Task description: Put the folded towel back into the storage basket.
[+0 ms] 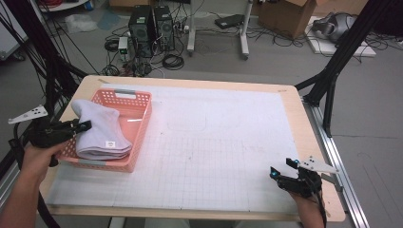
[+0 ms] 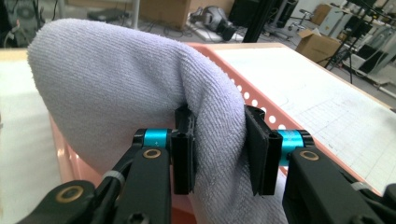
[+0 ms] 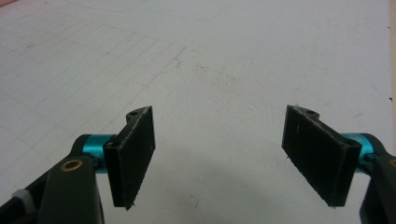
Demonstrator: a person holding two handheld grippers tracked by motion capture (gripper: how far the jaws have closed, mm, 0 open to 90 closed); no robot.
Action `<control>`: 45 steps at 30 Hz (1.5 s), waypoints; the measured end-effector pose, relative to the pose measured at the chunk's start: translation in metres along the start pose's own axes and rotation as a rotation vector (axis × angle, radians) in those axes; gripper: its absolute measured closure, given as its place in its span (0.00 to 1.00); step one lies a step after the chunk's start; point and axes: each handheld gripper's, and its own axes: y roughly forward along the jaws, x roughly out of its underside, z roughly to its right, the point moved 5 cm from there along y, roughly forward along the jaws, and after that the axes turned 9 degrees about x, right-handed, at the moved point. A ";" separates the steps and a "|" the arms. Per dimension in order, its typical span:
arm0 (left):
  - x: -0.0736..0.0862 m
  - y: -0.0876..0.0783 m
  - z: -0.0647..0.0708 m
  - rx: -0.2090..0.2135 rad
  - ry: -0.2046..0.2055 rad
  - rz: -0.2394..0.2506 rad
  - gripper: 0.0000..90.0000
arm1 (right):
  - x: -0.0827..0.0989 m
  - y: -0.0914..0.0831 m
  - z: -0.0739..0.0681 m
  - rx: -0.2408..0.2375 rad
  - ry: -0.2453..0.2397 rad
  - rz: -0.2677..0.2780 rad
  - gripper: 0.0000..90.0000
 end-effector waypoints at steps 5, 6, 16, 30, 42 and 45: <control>0.000 -0.002 -0.001 -0.039 -0.036 -0.045 0.66 | 0.000 0.000 0.000 0.000 -0.001 0.000 0.28; -0.001 -0.002 -0.001 -0.051 -0.039 -0.054 0.64 | 0.000 0.000 0.000 0.000 -0.002 0.000 0.28; -0.008 -0.016 0.000 -0.164 -0.046 -0.019 0.45 | -0.001 -0.002 0.001 -0.001 0.001 0.004 0.27; -0.018 -0.029 0.030 -0.231 0.095 0.071 0.35 | -0.003 0.000 -0.002 -0.005 -0.007 0.005 0.28; -0.019 0.017 0.046 -0.256 0.158 -0.122 0.41 | -0.003 -0.001 -0.003 -0.010 -0.010 0.001 0.28; -0.011 0.034 0.038 -0.296 0.127 -0.207 0.42 | -0.003 -0.001 -0.003 -0.010 -0.011 0.003 0.28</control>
